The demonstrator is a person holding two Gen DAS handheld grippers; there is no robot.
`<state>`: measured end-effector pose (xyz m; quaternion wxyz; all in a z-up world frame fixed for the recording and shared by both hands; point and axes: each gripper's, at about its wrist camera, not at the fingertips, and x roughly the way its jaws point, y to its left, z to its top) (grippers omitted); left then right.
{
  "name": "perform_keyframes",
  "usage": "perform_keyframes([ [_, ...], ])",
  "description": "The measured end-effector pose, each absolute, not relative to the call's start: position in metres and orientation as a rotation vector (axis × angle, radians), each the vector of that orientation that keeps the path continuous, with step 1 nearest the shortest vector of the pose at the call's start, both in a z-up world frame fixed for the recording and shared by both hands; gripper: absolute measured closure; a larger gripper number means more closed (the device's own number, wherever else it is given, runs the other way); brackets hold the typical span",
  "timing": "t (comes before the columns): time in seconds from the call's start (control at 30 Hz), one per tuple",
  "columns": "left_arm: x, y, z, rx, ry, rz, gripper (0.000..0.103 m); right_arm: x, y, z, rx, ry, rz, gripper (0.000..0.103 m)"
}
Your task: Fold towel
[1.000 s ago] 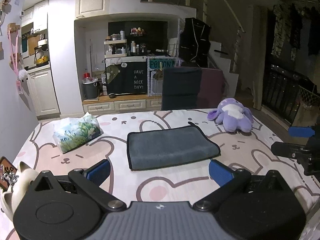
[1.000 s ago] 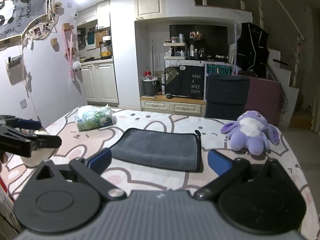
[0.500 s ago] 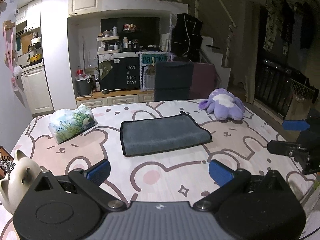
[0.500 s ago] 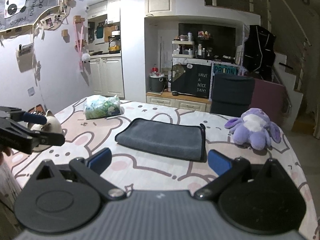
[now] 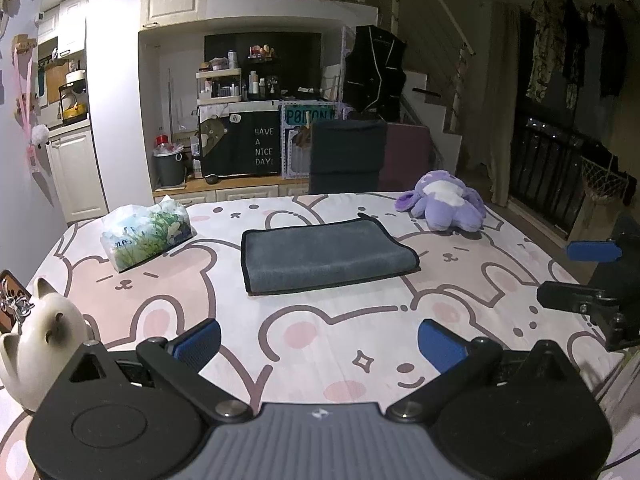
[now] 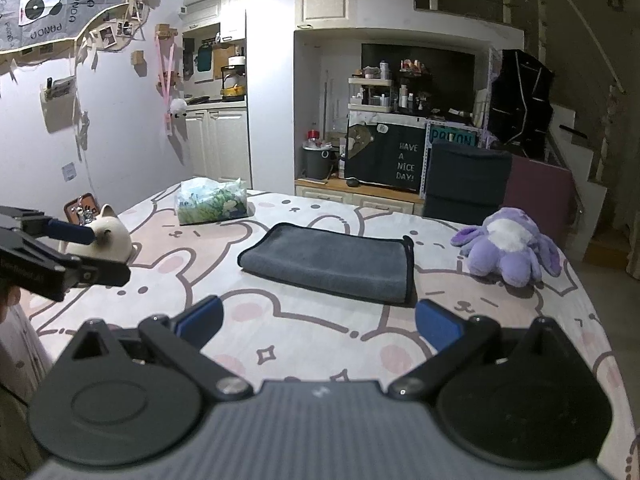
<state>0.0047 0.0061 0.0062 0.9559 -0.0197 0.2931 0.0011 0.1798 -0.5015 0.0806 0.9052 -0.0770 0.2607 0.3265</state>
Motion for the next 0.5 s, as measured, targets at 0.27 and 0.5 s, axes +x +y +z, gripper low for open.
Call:
perform_keyframes([
  [0.27, 0.0002, 0.0011, 0.0029, -0.039, 0.588, 0.002, 0.0, 0.1771, -0.5056, 0.0788, -0.16, 0.534, 0.661, 0.0],
  [0.5, -0.0005, 0.0012, 0.0029, -0.04, 0.586, 0.003, 0.0, 0.1745, -0.5071, 0.077, -0.154, 0.525, 0.66, 0.0],
])
